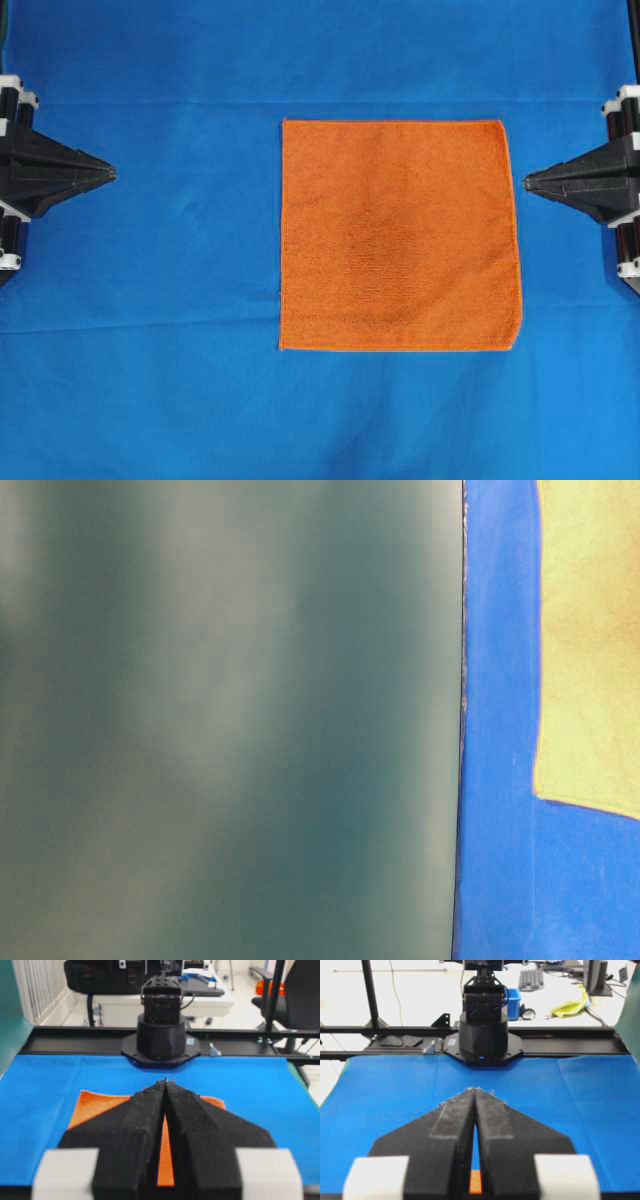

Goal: Fold the orange towel.
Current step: 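Move both grippers to the towel's top corners and pinch them, then pull both top corners down toward the bottom edge, folding in half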

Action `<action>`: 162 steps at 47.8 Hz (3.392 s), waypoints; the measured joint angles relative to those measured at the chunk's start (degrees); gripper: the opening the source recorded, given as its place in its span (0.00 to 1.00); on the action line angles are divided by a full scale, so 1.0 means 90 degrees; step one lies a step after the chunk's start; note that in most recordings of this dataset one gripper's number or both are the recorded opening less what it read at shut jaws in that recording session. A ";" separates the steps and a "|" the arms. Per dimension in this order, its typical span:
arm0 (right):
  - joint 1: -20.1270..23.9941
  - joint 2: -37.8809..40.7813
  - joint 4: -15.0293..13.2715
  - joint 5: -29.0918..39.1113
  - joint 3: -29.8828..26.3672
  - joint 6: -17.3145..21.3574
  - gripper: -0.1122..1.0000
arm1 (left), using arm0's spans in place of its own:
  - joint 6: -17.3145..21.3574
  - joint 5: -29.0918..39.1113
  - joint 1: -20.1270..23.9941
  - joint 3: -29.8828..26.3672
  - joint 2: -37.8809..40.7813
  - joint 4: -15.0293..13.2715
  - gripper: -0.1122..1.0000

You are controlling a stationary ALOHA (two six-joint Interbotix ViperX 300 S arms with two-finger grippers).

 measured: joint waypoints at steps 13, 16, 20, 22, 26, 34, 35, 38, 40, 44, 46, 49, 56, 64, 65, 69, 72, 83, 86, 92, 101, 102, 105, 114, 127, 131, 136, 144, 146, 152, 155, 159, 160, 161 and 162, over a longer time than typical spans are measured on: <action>-0.0283 0.0020 0.0068 0.0723 -0.0156 0.0215 0.10 | -0.0059 -0.0361 0.0488 -0.0371 0.1426 -0.0127 0.10; -0.0469 0.0020 0.0107 0.0957 -0.0166 0.0332 0.10 | -0.0059 -0.0449 0.0615 -0.0537 0.1865 -0.0127 0.10; -0.0801 0.0068 0.0127 0.1270 -0.0166 0.0488 0.10 | -0.0068 -0.0479 0.0811 -0.0762 0.2500 -0.0146 0.10; -0.0986 0.0127 0.0127 0.1416 -0.0166 0.0586 0.10 | -0.0059 -0.0479 0.0918 -0.0908 0.2803 -0.0146 0.10; -0.1416 0.0303 0.0127 0.1709 -0.0166 0.0752 0.10 | -0.0068 -0.0430 0.1123 -0.1191 0.3418 -0.0146 0.10; -0.2148 0.0771 0.0127 0.2139 -0.0107 0.0879 0.11 | -0.0078 -0.0361 0.1436 -0.1719 0.4541 -0.0156 0.29; -0.2217 0.0840 0.0137 0.2188 -0.0098 0.0889 0.12 | -0.0078 -0.0361 0.1484 -0.1777 0.4707 -0.0156 0.34; -0.2461 0.1104 0.0137 0.2256 -0.0059 0.0938 0.27 | -0.0088 -0.0361 0.1582 -0.1943 0.5107 -0.0156 0.51; -0.2666 0.1318 0.0137 0.2256 -0.0029 0.0967 0.39 | -0.0088 -0.0361 0.1621 -0.2031 0.5303 -0.0156 0.63; -0.3066 0.1816 0.0137 0.2275 0.0029 0.1016 0.60 | -0.0088 -0.0361 0.1699 -0.2246 0.5762 -0.0156 0.84; -0.3213 0.2041 0.0127 0.2266 0.0068 0.1035 0.65 | -0.0088 -0.0361 0.1748 -0.2334 0.5977 -0.0156 0.90; -0.3340 0.2354 0.0127 0.2207 0.0107 0.1035 0.64 | -0.0088 -0.0371 0.1826 -0.2461 0.6270 -0.0156 0.93; -0.3574 0.3115 0.0098 0.1807 0.0234 0.1025 0.60 | -0.0088 -0.0469 0.2002 -0.2646 0.6885 -0.0156 0.92; -0.3584 0.3809 0.0098 0.1250 0.0322 0.1016 0.60 | -0.0098 -0.0664 0.2080 -0.2773 0.7549 -0.0156 0.92; -0.3584 0.3906 0.0098 0.1133 0.0332 0.1016 0.60 | -0.0088 -0.0684 0.2090 -0.2793 0.7627 -0.0156 0.92; -0.3594 0.4209 0.0098 0.0830 0.0332 0.1016 0.60 | -0.0088 -0.0723 0.2129 -0.2852 0.7861 -0.0156 0.92; -0.3584 0.4395 0.0098 0.0635 0.0332 0.1016 0.60 | -0.0088 -0.0742 0.2148 -0.2930 0.8037 -0.0156 0.90; -0.3594 0.4922 0.0098 0.0342 0.0303 0.0986 0.48 | -0.0068 -0.0732 0.2197 -0.3076 0.8232 -0.0156 0.73; -0.3604 0.4961 0.0098 0.0293 0.0303 0.0986 0.33 | -0.0068 -0.0723 0.2227 -0.3076 0.8232 -0.0156 0.58; -0.3604 0.4990 0.0098 0.0225 0.0303 0.0977 0.10 | -0.0029 -0.0723 0.2236 -0.3076 0.8232 -0.0156 0.26; -0.3604 0.4990 0.0098 0.0166 0.0303 0.0977 0.10 | 0.0029 -0.0645 0.2148 -0.3076 0.8232 -0.0156 0.11; -0.3604 0.4990 0.0098 0.0156 0.0303 0.0977 0.10 | 0.0029 -0.0645 0.2148 -0.3086 0.8232 -0.0156 0.11; -0.3604 0.4990 0.0098 0.0146 0.0303 0.0986 0.10 | 0.0020 -0.0635 0.2139 -0.3086 0.8232 -0.0156 0.11; -0.3604 0.4951 0.0098 0.0156 0.0303 0.0977 0.10 | -0.0049 -0.0586 0.2090 -0.3086 0.8213 -0.0186 0.11; -0.3604 0.4111 0.0098 0.0742 0.0293 0.1035 0.10 | -0.0068 -0.0283 0.1865 -0.3066 0.7754 -0.0176 0.11; -0.3584 0.3682 0.0098 0.1094 0.0283 0.1045 0.10 | -0.0068 -0.0205 0.1797 -0.3066 0.7520 -0.0176 0.11; -0.3438 0.3096 0.0107 0.1602 0.0264 0.1064 0.10 | -0.0059 0.0000 0.1729 -0.3047 0.7246 -0.0176 0.11; -0.2949 0.2109 0.0225 0.2412 0.0234 0.1084 0.10 | 0.0010 0.0352 0.1563 -0.2959 0.6777 -0.0176 0.11; -0.2764 0.1826 0.0322 0.2617 0.0234 0.1152 0.10 | 0.0020 0.0410 0.1484 -0.2939 0.6680 -0.0176 0.11; -0.2158 0.1221 0.0547 0.3086 0.0234 0.1367 0.10 | 0.0049 0.0654 0.1094 -0.2910 0.6465 -0.0176 0.11; -0.1768 0.1064 0.0605 0.3320 0.0234 0.1523 0.10 | 0.0049 0.0781 0.0859 -0.2900 0.6426 -0.0176 0.11; -0.1289 0.0977 0.0635 0.3545 0.0234 0.1719 0.10 | 0.0049 0.0947 0.0557 -0.2900 0.6426 -0.0176 0.11; -0.1182 0.0977 0.0635 0.3584 0.0234 0.1777 0.10 | 0.0049 0.0986 0.0479 -0.2900 0.6426 -0.0166 0.11; -0.1064 0.0986 0.0635 0.3633 0.0234 0.1836 0.10 | 0.0039 0.1016 0.0391 -0.2900 0.6426 -0.0166 0.11; -0.0967 0.0996 0.0635 0.3662 0.0234 0.1904 0.10 | 0.0029 0.1035 0.0322 -0.2900 0.6426 -0.0176 0.11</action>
